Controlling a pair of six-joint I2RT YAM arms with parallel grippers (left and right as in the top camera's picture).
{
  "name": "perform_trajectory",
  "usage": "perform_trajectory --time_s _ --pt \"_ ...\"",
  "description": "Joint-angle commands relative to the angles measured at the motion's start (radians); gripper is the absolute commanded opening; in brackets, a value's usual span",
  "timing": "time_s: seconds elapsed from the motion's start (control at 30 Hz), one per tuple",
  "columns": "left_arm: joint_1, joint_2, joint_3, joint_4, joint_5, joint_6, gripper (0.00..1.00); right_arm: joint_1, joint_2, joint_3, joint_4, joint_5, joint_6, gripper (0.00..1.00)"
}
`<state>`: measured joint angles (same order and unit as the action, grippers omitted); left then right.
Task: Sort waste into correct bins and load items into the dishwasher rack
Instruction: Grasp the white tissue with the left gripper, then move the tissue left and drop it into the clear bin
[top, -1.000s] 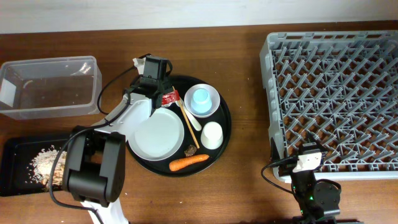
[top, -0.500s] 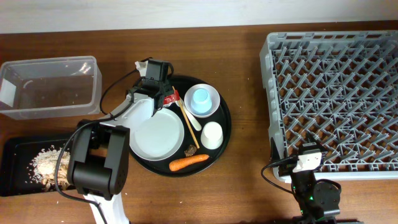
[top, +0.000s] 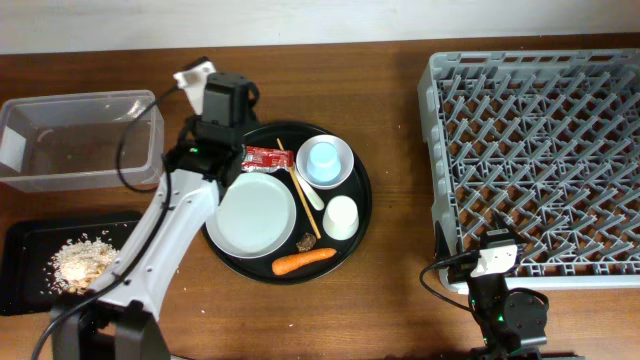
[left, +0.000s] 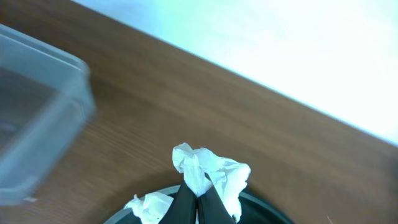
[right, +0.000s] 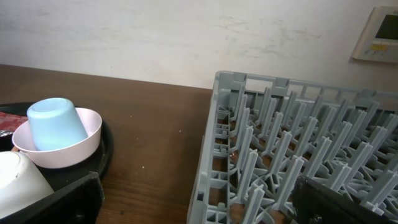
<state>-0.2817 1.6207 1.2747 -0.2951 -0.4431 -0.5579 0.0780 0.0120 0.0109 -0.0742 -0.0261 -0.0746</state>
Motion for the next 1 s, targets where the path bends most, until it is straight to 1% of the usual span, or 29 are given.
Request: perform_trajectory --time_s 0.0,0.07,0.1,0.13,0.17,0.2,0.23,0.27,0.3,0.33,0.37,0.4,0.43,0.47,0.53,0.57,0.6,0.63,0.67,0.7,0.73,0.77,0.87,0.9,0.93,0.97 --pt "0.091 -0.04 0.005 0.016 -0.293 0.014 0.01 -0.006 -0.005 -0.005 -0.004 0.001 0.008 0.99" --pt "0.198 -0.035 0.005 0.036 -0.307 0.013 0.01 -0.006 -0.005 -0.005 -0.004 0.001 0.008 0.99" --pt "0.27 -0.026 0.005 0.065 -0.274 0.023 0.01 -0.006 -0.005 -0.005 -0.004 0.001 0.007 0.99" --pt "0.333 -0.01 0.005 0.111 -0.164 0.098 0.01 -0.006 -0.005 -0.005 -0.004 0.001 0.008 0.99" --pt "0.422 0.032 0.005 0.194 0.059 0.242 0.01 -0.006 -0.005 -0.005 -0.004 0.0 0.008 0.99" --pt "0.471 0.063 0.005 0.232 0.18 0.317 0.06 -0.006 -0.005 -0.005 -0.004 0.001 0.008 0.99" --pt "0.508 0.096 0.005 0.25 0.243 0.369 0.06 -0.006 -0.005 -0.005 -0.004 0.001 0.007 0.99" --pt "0.541 0.13 0.005 0.257 0.24 0.374 0.06 -0.006 -0.005 -0.005 -0.004 0.001 0.008 0.99" --pt "0.572 0.15 0.005 0.258 0.241 0.374 0.09 -0.006 -0.005 -0.005 -0.004 0.0 0.007 0.99" --pt "0.588 0.161 0.005 0.257 0.242 0.374 0.34 -0.006 -0.005 -0.005 -0.004 0.001 0.007 0.99" --pt "0.592 0.163 0.005 0.258 0.241 0.374 0.75 -0.006 -0.005 -0.005 -0.004 0.001 0.007 0.99" --pt "0.592 0.161 0.006 0.258 0.241 0.374 0.79 -0.006 -0.005 -0.005 -0.004 0.0 0.007 0.99" --pt "0.592 0.158 0.006 0.256 0.242 0.374 0.95 -0.006 -0.005 -0.005 -0.004 0.0 0.007 0.99" --pt "0.592 0.151 0.006 0.252 0.242 0.373 0.99 -0.006 -0.005 -0.005 -0.004 0.001 0.007 0.99" --pt "0.58 0.098 0.006 0.226 0.267 0.373 0.99 -0.006 -0.005 -0.005 -0.004 0.001 0.007 0.99" --pt "0.565 0.048 0.006 0.214 0.358 0.373 0.99 -0.006 -0.005 -0.005 -0.004 0.001 0.008 0.99" --pt "0.535 -0.024 0.006 0.195 0.517 0.373 0.99 -0.006 -0.005 -0.005 -0.004 0.001 0.007 0.99" --pt "0.512 -0.062 0.006 0.167 0.623 0.373 0.99 -0.006 -0.005 -0.005 -0.004 0.001 0.008 0.99" --pt "0.454 -0.104 0.006 0.122 0.784 0.373 0.99 -0.006 -0.005 -0.005 -0.004 0.001 0.007 0.99" --pt "0.383 -0.103 0.006 0.103 0.8 0.385 0.99 -0.006 -0.005 -0.005 -0.004 0.001 0.008 0.99" --pt "0.298 -0.084 0.005 0.056 0.795 0.477 0.99 -0.006 -0.005 -0.005 -0.004 0.0 0.007 0.99" --pt "0.235 -0.057 0.005 0.013 0.791 0.507 0.99 -0.006 -0.005 -0.005 -0.004 0.001 0.007 0.99" --pt "0.083 0.042 0.005 -0.074 0.796 0.502 0.99 -0.006 -0.005 -0.005 -0.004 0.001 0.008 0.99" --pt "0.047 0.067 0.005 -0.079 0.795 0.502 0.99 -0.006 -0.005 -0.005 -0.004 0.001 0.007 0.99" --pt "0.027 0.086 0.005 -0.074 0.774 0.457 0.99 -0.006 -0.005 -0.005 -0.004 0.001 0.007 0.99" --pt "0.027 0.099 0.005 -0.097 0.673 0.331 0.99 -0.006 -0.005 -0.005 -0.004 0.001 0.007 0.99"
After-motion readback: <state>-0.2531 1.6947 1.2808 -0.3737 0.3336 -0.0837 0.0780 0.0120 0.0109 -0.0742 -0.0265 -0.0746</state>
